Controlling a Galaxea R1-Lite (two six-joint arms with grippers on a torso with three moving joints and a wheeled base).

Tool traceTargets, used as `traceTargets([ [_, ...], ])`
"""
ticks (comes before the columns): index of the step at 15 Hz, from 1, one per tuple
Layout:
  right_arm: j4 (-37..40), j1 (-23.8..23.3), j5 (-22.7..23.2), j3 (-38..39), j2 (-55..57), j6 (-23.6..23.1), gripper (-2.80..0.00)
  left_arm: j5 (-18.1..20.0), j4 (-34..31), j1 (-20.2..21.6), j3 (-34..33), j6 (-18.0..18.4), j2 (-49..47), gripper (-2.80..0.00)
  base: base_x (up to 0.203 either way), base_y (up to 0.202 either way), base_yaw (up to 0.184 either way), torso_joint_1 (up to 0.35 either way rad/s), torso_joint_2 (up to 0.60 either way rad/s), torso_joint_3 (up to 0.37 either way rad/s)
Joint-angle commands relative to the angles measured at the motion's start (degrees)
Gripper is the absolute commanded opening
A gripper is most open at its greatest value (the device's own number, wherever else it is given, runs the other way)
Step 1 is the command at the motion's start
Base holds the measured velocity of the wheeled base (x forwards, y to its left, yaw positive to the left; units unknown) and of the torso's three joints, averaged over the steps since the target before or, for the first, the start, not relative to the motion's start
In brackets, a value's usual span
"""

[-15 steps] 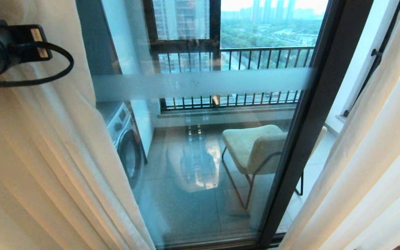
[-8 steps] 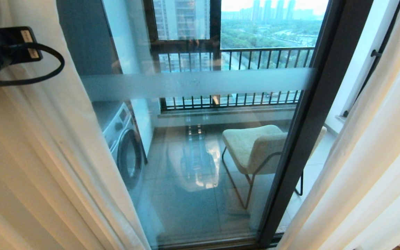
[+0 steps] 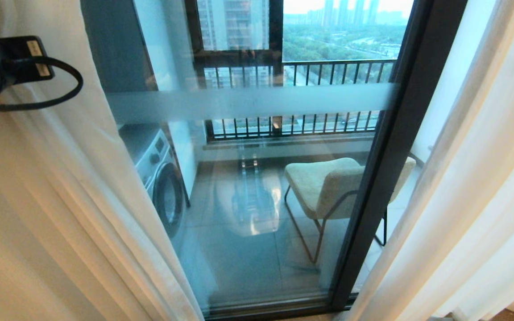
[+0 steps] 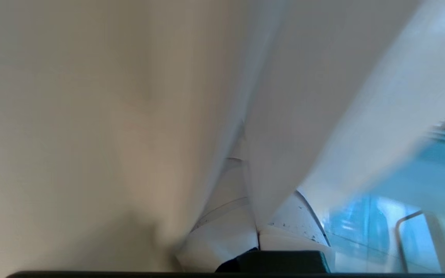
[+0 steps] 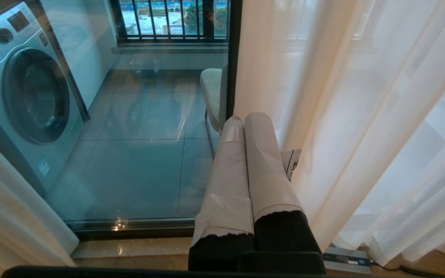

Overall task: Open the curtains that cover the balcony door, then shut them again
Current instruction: Pull the inner curtains open on both sides

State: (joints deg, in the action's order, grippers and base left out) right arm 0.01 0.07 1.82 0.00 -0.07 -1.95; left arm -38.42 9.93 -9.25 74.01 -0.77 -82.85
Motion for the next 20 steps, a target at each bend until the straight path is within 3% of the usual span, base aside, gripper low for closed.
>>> traceTargets([
  [1,0.0,0.0,0.0,0.0,0.1,0.0,-2.80,-0.2,0.1,0.0,0.0,0.0,0.0,-2.80,-0.197,0.000,-0.001,-0.009,0.00,0.006],
  [7,0.0,0.0,0.0,0.0,0.1,-0.1,-2.80,-0.2,0.1,0.0,-0.6,0.0,0.1,-2.80,-0.148,0.000,-0.005,0.000,0.00,0.004],
  [20,0.0,0.0,0.0,0.0,0.1,-0.1,-2.80,-0.2,0.1,-0.1,-0.6,0.0,0.4,-2.80,0.000,0.000,0.000,0.005,0.00,0.000],
])
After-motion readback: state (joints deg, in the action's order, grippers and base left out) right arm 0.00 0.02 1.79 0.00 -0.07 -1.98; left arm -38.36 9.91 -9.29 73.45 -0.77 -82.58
